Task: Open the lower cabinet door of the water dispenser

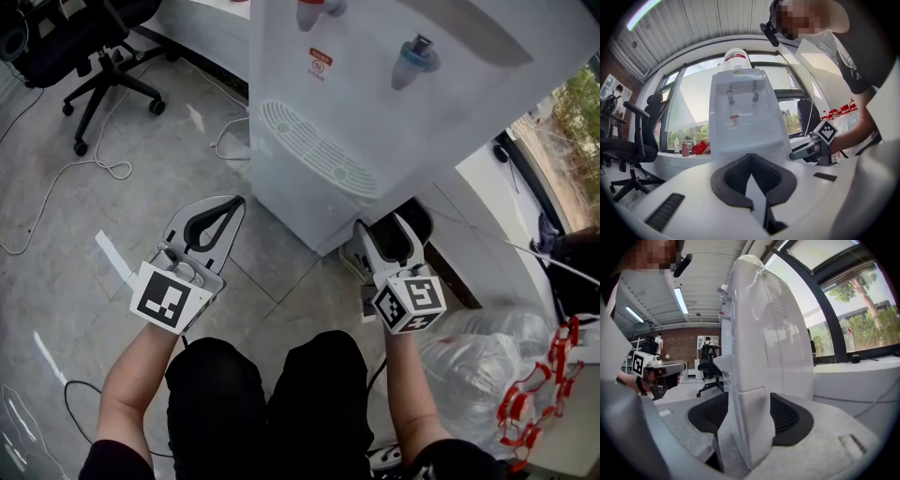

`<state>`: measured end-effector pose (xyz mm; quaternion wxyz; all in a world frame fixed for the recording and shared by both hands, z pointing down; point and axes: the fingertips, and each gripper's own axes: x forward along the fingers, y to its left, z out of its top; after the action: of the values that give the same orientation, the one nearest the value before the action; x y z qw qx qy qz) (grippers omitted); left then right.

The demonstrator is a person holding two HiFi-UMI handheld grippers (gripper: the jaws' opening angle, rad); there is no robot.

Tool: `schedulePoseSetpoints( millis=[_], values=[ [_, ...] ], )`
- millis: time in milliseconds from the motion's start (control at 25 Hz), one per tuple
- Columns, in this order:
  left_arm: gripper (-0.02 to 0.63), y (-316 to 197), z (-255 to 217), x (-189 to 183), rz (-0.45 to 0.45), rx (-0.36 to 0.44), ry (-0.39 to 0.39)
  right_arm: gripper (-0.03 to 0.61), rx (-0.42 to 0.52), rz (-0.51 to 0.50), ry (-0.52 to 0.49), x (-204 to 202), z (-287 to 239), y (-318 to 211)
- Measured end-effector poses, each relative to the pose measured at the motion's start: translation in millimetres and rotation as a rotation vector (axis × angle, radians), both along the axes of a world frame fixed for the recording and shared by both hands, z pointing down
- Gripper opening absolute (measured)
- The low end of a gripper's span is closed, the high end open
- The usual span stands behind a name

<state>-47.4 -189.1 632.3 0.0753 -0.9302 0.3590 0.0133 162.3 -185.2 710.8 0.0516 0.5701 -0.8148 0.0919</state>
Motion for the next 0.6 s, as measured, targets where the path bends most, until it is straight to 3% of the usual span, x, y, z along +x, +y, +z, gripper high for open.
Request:
schedulePoseSetpoints(
  millis=[440,600],
  values=[
    [0.008,-1,2,-8,-0.025,-0.001,0.003,0.268,-0.008,0.042,0.033,-1,11,-9],
    [0.008,-2,2,-5,-0.021,0.0,0.003,0.256,-0.013,0.057,-0.009,-2,10,-9]
  ],
)
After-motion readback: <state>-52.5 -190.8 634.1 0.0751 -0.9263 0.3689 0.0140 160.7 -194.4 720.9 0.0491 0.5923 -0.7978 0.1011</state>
